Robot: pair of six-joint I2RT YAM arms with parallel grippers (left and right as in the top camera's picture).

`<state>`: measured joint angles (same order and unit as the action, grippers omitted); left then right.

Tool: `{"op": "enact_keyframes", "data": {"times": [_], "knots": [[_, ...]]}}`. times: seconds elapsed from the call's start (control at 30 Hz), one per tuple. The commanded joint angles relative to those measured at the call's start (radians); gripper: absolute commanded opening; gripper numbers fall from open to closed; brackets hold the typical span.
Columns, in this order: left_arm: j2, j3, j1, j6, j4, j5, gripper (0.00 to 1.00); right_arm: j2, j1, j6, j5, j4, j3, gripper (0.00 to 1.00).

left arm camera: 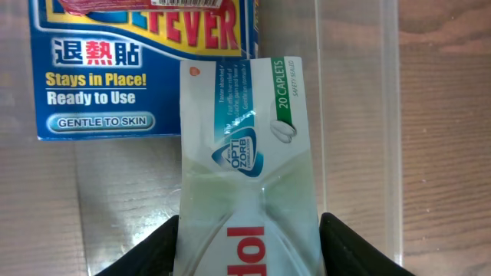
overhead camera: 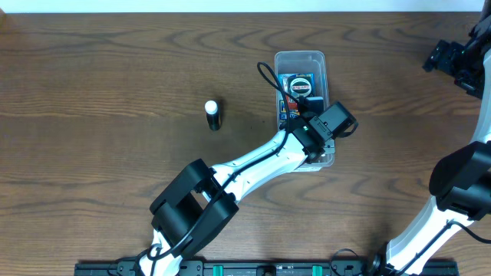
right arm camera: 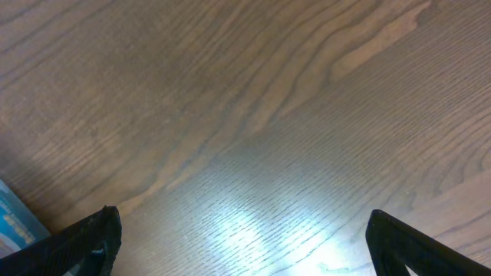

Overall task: Pack container
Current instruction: 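Release the white box and move the left gripper to the bottle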

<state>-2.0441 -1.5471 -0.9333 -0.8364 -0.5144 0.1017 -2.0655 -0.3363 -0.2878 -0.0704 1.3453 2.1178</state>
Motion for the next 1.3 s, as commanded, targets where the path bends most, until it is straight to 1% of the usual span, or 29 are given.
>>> {"op": "enact_keyframes", "data": {"times": [0.0,0.07,0.37,0.53,0.67,0.8,1.0,1.17,1.27], "knots": [[0.003,-0.006,-0.005,-0.008,0.003,-0.015,0.60,-0.005,-0.003,0.004,0.000,0.001,0.004,0.99],[0.003,-0.006,-0.005,-0.007,0.000,-0.015,0.63,-0.005,-0.003,0.005,0.000,0.002,0.005,0.99],[0.004,-0.006,-0.005,0.002,-0.019,-0.015,0.63,-0.005,-0.003,0.004,0.000,0.002,0.004,0.99],[0.041,-0.009,0.002,0.088,-0.020,-0.015,0.63,-0.005,-0.003,0.004,0.000,0.001,0.004,0.99],[0.121,-0.026,0.033,0.178,-0.053,-0.011,0.63,-0.005,-0.003,0.005,0.000,0.002,0.004,0.99],[0.232,-0.060,0.097,0.302,-0.161,-0.010,0.63,-0.005,-0.003,0.004,0.000,0.001,0.004,0.99],[0.409,-0.064,0.259,0.445,-0.316,0.000,0.64,-0.005,-0.003,0.005,0.000,0.002,0.005,0.99],[0.453,-0.064,0.442,0.453,-0.396,0.014,0.64,-0.005,-0.003,0.004,0.000,0.001,0.004,0.99],[0.432,-0.059,0.520,0.503,-0.426,0.014,0.64,-0.005,-0.003,0.004,0.000,0.001,0.004,0.99]]}}
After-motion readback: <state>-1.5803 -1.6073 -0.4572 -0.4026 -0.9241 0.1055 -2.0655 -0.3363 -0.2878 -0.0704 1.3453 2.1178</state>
